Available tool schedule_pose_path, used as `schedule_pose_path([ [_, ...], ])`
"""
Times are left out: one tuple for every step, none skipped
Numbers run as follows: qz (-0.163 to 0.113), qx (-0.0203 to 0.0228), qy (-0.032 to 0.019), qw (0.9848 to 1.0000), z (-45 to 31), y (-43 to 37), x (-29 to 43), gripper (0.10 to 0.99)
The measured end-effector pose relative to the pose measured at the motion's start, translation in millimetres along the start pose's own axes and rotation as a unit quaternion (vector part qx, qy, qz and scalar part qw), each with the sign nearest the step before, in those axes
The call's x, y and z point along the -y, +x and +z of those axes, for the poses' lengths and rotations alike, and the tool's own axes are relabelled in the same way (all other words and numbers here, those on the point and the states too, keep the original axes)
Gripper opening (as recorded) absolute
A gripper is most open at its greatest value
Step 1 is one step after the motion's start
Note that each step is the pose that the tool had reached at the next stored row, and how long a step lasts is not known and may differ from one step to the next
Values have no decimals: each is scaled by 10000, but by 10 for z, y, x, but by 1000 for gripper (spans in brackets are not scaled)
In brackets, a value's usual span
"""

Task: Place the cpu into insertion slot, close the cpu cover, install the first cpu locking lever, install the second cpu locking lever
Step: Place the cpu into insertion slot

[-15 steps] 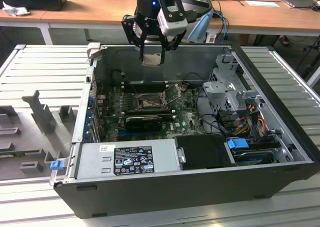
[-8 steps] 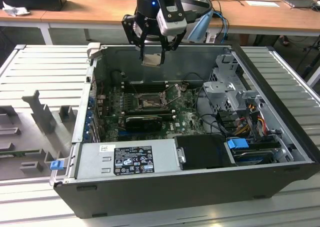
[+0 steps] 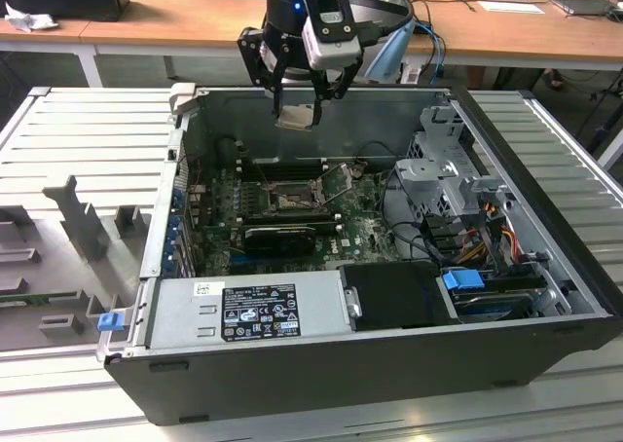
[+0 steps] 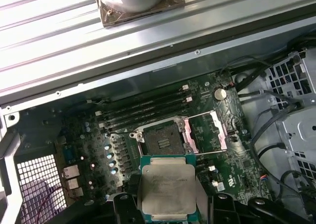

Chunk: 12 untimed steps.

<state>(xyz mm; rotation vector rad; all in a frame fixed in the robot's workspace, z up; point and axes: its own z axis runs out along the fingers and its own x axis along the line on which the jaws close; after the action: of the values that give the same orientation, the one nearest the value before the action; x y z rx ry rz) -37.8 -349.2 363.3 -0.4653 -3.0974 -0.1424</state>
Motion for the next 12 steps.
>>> schedule_pose_path([
  [20, 2, 0, 10000, 0, 0, 0, 529],
  [83, 7, -2, 10000, 0, 0, 0, 529],
  [154, 14, -3, 9999, 1, 0, 0, 529],
  [214, 19, -4, 9998, 1, 0, 0, 529],
  [299, 27, -6, 9995, 1, 0, 0, 529],
  [351, 32, -7, 9994, 2, 0, 0, 529],
  [426, 38, -8, 9991, 2, 0, 0, 529],
  [476, 42, -9, 9989, 2, 0, 0, 529],
  [511, 45, -9, 9987, 2, 0, 0, 529],
  [546, 48, -10, 9985, 3, 0, 1, 529],
  [580, 52, -11, 9983, 3, 0, 1, 529],
  [632, 56, -12, 9980, 4, 0, 0, 529],
])
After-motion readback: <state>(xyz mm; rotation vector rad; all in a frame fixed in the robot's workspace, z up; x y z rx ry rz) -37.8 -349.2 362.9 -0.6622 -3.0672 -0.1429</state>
